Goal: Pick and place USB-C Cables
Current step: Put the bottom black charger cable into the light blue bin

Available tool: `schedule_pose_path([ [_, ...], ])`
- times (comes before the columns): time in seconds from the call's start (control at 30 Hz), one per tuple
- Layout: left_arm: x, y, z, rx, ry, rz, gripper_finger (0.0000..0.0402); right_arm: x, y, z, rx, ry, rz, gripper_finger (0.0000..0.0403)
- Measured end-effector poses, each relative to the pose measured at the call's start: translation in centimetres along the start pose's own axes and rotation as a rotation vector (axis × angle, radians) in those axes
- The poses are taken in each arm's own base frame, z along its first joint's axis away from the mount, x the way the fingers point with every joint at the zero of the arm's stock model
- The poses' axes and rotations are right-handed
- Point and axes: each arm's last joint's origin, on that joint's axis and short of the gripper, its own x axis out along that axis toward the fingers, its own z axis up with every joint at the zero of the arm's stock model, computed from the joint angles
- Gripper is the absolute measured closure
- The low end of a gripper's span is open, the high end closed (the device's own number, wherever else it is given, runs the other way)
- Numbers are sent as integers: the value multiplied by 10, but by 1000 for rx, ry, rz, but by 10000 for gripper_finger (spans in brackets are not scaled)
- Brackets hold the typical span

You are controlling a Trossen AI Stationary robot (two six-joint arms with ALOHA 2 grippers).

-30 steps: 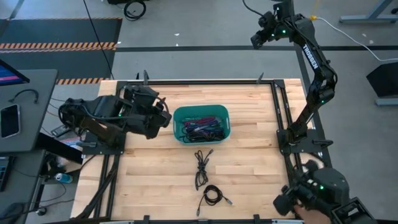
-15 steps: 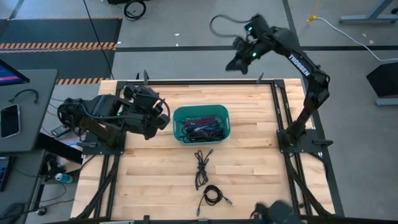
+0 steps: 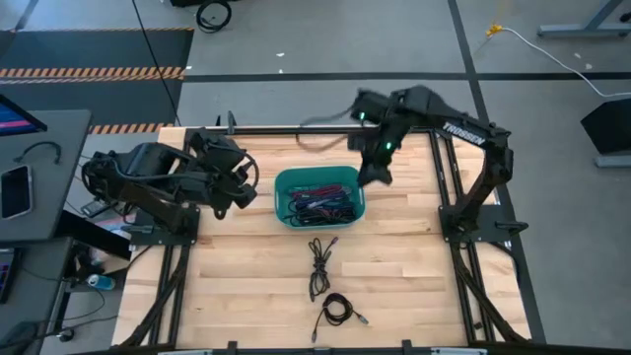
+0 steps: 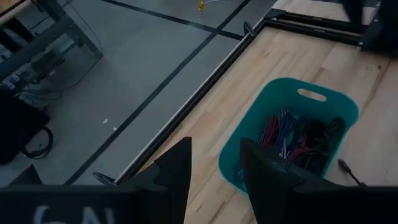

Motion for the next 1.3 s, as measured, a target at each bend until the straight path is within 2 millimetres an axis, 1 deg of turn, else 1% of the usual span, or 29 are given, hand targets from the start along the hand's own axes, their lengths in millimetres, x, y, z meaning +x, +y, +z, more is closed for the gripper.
schedule_pose_path([
  [0.1, -1, 2, 0, 1, 8, -16, 260, 16, 21, -3, 14, 58, -54, 276],
  [0.23, -1, 1, -1, 5, 22, -36, 260, 30, 41, -6, 70, 89, -155, 276],
  [0.33, -2, 1, -1, 5, 34, -53, 260, 38, 53, -9, 128, 94, -212, 276],
  [0.53, -1, 0, -1, -7, 48, -70, 260, 53, 79, -18, 214, 97, -273, 276],
  [0.8, -1, 0, -2, -7, 49, -72, 260, 74, 121, -36, 282, 83, -335, 276],
  [0.93, -1, 0, -2, -6, 49, -72, 260, 83, 142, -44, 321, 34, -337, 276],
  [1.07, -1, 0, -2, 2, 49, -72, 260, 91, 162, -50, 335, -18, -300, 276],
  [1.2, -1, 0, -2, 28, 49, -73, 260, 108, 175, -56, 356, -58, -261, 276],
  [1.3, -1, 0, -2, 29, 49, -73, 260, 126, 179, -61, 395, -73, -223, 276],
])
